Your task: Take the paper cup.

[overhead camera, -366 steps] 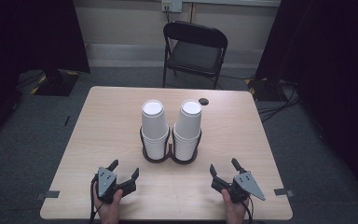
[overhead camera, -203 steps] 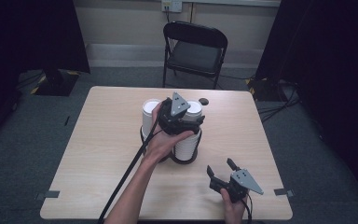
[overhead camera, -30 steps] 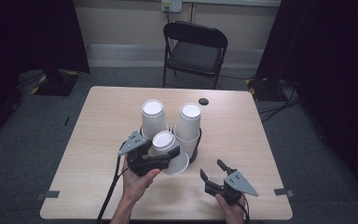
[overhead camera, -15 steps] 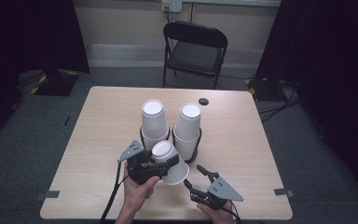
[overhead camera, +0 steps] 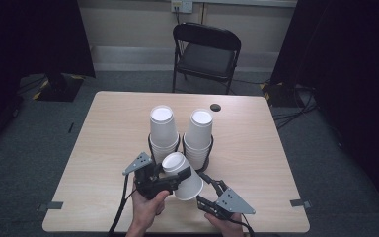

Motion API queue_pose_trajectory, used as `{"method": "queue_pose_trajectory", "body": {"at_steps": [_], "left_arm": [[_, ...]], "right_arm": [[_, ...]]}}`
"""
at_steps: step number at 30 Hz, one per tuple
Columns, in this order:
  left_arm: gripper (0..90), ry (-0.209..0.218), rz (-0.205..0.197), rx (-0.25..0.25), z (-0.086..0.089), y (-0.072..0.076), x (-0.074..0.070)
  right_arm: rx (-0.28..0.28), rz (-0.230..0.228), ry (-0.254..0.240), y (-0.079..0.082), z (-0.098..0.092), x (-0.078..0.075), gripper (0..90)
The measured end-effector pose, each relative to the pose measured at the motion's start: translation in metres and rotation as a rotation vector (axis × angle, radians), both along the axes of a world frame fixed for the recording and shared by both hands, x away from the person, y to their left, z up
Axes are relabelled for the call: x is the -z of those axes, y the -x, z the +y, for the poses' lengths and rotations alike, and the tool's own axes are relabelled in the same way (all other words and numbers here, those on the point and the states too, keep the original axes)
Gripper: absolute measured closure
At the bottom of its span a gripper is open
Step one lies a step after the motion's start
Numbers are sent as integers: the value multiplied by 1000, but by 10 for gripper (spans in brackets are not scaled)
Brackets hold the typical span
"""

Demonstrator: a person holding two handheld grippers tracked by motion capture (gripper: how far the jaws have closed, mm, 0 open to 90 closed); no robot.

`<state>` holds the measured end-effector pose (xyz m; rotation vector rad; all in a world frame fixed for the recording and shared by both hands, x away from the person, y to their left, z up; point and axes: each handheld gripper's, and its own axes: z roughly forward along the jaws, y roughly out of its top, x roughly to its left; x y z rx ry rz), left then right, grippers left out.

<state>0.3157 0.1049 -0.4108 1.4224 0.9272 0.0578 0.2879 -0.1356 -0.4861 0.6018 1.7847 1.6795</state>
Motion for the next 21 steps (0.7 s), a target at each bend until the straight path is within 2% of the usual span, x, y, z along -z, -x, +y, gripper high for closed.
{"method": "queue_pose_trajectory", "body": {"at_steps": [7, 9, 10, 14, 17, 21], "left_arm": [[216, 4, 6, 24, -6, 2, -1], [215, -6, 4, 28, -8, 2, -1], [215, -20, 0, 36, -12, 2, -2], [209, -29, -9, 43, -12, 2, -2], [187, -63, -22, 39, -11, 1, -3], [155, -88, -31, 53, -11, -1, -3]], "right_arm": [[10, -47, 0, -6, 8, -4, 553], [12, -49, 1, -6, 9, -5, 558], [13, -55, -5, -8, 11, -5, 593], [24, -74, -13, -9, 10, -7, 655], [37, -80, -21, -10, 6, -7, 732], [34, -93, -20, -9, 4, -9, 776]]}}
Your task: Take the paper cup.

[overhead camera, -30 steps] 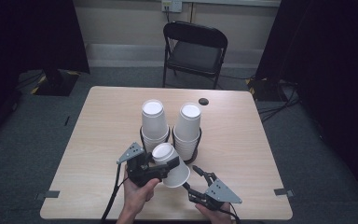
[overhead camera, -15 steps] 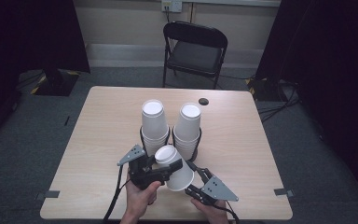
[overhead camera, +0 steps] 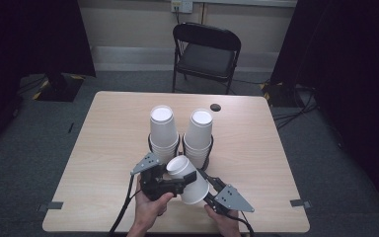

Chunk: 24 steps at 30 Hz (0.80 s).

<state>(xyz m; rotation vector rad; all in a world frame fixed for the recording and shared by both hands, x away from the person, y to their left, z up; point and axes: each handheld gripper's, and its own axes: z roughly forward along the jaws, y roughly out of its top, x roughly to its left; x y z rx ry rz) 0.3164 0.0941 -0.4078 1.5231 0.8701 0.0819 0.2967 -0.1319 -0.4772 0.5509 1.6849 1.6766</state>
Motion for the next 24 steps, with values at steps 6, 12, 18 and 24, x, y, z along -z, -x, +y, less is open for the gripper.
{"method": "queue_pose_trajectory", "body": {"at_steps": [6, 12, 18, 24], "left_arm": [[108, -23, -18, -16, 6, -1, -2], [89, -16, -14, -11, 9, 0, -1], [88, 24, -17, -5, 11, 2, 1], [84, 1, -47, -31, 15, 7, 1]], "right_arm": [[-11, -34, -16, 2, -1, -2, 839], [-34, -28, -22, 1, -1, -3, 847], [-31, -38, -45, 2, -2, -4, 850], [-11, -32, -69, 1, -5, -2, 859]]}}
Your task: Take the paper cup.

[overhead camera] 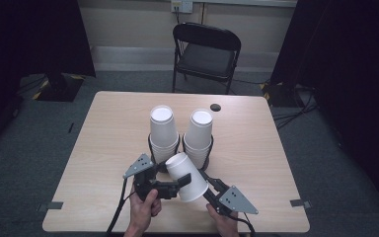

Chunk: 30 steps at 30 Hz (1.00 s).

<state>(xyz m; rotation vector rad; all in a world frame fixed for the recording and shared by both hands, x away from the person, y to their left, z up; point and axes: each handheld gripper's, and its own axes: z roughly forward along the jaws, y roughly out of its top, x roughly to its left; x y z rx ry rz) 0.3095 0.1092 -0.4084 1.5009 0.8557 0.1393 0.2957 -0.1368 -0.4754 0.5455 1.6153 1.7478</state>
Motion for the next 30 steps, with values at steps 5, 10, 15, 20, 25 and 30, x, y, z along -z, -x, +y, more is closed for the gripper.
{"method": "queue_pose_trajectory", "body": {"at_steps": [5, 10, 15, 20, 25, 30], "left_arm": [[132, -25, -68, -4, 5, 3, 4], [152, -46, -96, -1, 9, 4, 7], [155, -68, -101, -36, 19, 4, 11], [155, -92, -135, -50, 29, 3, 16], [156, -120, -160, -78, 37, 3, 19], [159, -176, -194, -67, 39, 2, 20]], "right_arm": [[20, 23, 16, 0, -9, 2, 859], [24, 53, 7, 0, -12, 2, 858], [13, 118, 15, 0, -17, 1, 858], [-13, 178, 23, -2, -20, -1, 858], [-15, 247, 57, -4, -19, -3, 858], [-29, 298, 61, -6, -20, -3, 858]]}}
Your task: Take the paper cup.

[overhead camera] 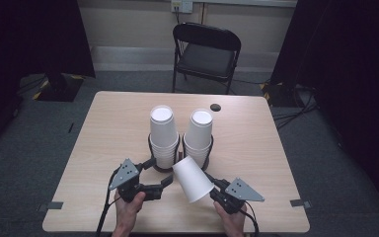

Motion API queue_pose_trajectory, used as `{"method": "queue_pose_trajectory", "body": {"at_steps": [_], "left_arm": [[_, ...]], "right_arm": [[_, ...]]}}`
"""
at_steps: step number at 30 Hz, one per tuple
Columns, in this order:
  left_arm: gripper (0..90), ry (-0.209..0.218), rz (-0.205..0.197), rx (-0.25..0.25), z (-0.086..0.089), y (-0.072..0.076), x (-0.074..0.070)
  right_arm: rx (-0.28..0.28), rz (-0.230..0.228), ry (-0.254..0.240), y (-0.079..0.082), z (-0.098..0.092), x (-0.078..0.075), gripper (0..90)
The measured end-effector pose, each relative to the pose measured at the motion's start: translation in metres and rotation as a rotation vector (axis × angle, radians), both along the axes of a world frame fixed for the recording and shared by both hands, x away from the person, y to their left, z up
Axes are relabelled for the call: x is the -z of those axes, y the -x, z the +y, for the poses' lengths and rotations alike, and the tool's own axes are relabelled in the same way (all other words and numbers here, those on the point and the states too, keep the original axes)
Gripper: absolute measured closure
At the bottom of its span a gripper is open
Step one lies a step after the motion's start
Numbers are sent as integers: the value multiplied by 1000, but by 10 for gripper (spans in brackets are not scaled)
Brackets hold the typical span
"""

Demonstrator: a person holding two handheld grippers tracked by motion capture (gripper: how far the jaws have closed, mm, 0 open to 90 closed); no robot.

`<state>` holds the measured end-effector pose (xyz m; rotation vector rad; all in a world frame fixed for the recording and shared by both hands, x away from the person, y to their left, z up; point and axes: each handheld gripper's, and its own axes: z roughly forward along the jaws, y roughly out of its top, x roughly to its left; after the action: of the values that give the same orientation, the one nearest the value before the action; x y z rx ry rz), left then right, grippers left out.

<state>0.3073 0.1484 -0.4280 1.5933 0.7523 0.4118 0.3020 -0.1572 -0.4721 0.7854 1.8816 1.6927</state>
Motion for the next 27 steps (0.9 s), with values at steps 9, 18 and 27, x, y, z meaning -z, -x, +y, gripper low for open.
{"method": "queue_pose_trajectory", "body": {"at_steps": [9, 18, 27], "left_arm": [[160, -134, -67, -25, -1, 1, 1], [173, -245, -108, 17, -6, 5, 4], [155, -268, -142, 71, -9, 9, 4]], "right_arm": [[-24, 119, 68, -7, -5, -4, 859], [-48, 196, 102, -13, -8, -9, 859], [-122, 252, 150, -19, -9, -18, 859]]}}
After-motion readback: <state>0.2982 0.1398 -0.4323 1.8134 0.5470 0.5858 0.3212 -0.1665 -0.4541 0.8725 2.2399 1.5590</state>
